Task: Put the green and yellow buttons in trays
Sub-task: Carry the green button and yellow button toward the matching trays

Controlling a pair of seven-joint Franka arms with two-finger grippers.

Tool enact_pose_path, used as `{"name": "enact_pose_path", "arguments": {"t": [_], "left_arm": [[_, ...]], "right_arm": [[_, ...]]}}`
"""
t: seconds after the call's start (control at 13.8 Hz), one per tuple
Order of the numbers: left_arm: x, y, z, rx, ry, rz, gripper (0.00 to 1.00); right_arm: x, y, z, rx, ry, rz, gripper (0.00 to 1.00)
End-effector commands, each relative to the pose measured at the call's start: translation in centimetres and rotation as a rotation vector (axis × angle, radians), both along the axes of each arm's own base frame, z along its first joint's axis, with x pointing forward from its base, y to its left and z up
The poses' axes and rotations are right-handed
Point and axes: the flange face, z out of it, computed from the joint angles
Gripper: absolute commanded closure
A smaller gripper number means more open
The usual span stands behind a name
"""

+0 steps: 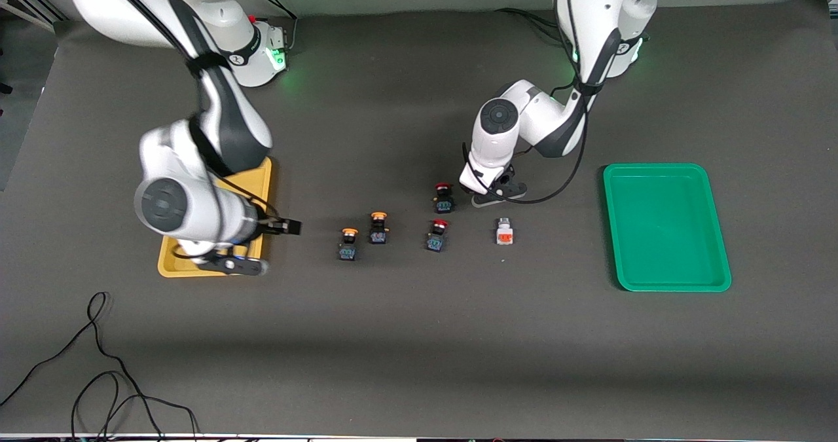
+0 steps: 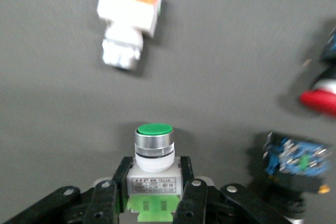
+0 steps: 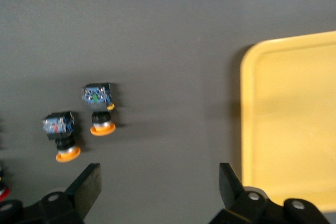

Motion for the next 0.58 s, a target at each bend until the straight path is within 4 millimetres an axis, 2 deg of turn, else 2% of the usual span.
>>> {"name": "enact_pose_path", "arguments": {"t": [0.0,0.22,0.36,0.51], "left_arm": [[1.9,1.7,8.1,0.010,-0.011,0.009,0.78],[3.9,3.6,16.6,0.017,0.020,-0.017,0.79],[5.9,7.1,20.4,0.001,0.063,-0.042,0.80],[7.5,12.4,23.0,-0.026,0.099,-0.088,0.80]], "right_arm": [[0.4,2.1,-3.8,-0.017,-0.019,-0.021,0.01],[0.2,3.8,-7.7,-0.017,-0.020,0.001,0.00],[0.1,4.7,-9.7,-0.015,-0.029,0.009,0.00],[-0.1,6.0,-11.0,-0.018,-0.043,-0.015,0.00]]}}
